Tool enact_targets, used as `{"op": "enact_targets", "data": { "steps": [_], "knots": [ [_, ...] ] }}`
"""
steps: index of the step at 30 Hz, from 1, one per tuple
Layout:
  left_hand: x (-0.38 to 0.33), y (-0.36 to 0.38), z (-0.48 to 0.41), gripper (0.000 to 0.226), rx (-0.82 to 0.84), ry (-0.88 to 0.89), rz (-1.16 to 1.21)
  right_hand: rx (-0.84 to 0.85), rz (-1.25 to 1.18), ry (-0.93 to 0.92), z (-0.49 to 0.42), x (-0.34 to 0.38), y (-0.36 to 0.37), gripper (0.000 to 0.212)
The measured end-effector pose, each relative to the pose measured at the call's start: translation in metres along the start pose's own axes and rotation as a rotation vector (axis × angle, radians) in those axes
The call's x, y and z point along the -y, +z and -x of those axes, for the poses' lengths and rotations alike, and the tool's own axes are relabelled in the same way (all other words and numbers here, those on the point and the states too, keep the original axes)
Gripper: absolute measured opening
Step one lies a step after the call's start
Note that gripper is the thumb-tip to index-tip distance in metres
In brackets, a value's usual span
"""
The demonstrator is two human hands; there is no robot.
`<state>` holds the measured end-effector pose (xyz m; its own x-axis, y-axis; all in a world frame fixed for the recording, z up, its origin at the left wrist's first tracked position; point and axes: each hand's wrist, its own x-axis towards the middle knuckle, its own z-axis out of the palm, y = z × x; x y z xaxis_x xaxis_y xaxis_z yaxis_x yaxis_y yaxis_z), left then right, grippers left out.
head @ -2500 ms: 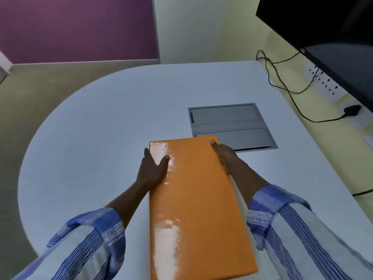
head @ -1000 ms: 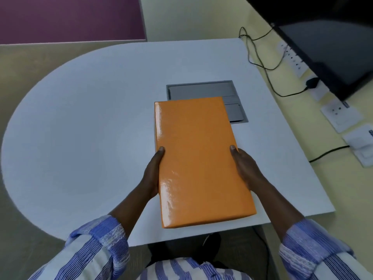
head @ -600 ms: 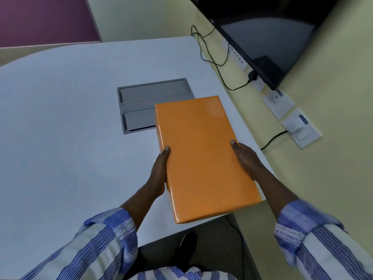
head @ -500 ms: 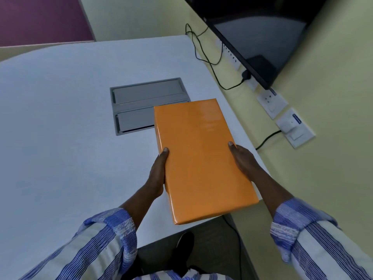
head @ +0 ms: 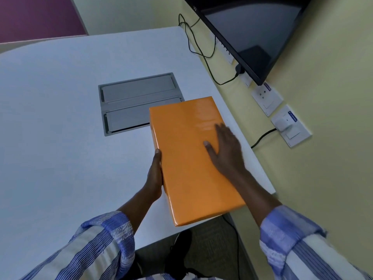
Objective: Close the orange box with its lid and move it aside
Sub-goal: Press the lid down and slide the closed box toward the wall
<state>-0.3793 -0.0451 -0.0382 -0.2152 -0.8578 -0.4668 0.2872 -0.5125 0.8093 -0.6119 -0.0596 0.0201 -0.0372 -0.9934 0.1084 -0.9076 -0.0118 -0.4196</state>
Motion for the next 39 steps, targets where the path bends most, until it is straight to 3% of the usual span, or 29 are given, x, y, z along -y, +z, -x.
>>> {"op": "enact_targets", "data": {
  "steps": [2, 5, 9, 14, 21, 30, 36, 39],
  "knots": [
    [-0.001, 0.008, -0.004, 0.057, -0.02, -0.014, -0.016, 0.11, 0.082, -0.129, 0.003, 0.017, 0.013, 0.077],
    [0.001, 0.021, -0.01, 0.056, -0.019, -0.026, -0.014, 0.246, 0.201, -0.155, 0.007, 0.021, 0.029, 0.078],
    [0.003, 0.038, -0.018, 0.062, -0.008, -0.055, 0.017, 0.249, 0.243, -0.151, 0.002, 0.005, 0.028, 0.078],
    [0.006, 0.064, -0.025, 0.031, -0.041, -0.095, -0.013, 0.251, 0.239, -0.148, -0.006, -0.02, 0.012, 0.076],
    [0.01, 0.098, -0.035, 0.025, -0.038, -0.125, -0.037, 0.243, 0.244, -0.115, -0.009, -0.052, -0.005, 0.074],
    [0.015, 0.12, -0.041, 0.034, 0.005, -0.162, -0.135, 0.226, 0.248, -0.111, -0.01, -0.077, -0.016, 0.073],
    [0.014, 0.113, -0.045, 0.061, 0.022, -0.215, -0.144, 0.228, 0.246, -0.107, -0.009, -0.075, -0.018, 0.074],
    [0.011, 0.106, -0.041, 0.052, 0.037, -0.172, -0.198, 0.217, 0.224, -0.081, -0.011, -0.068, -0.019, 0.076]
  ]
}}
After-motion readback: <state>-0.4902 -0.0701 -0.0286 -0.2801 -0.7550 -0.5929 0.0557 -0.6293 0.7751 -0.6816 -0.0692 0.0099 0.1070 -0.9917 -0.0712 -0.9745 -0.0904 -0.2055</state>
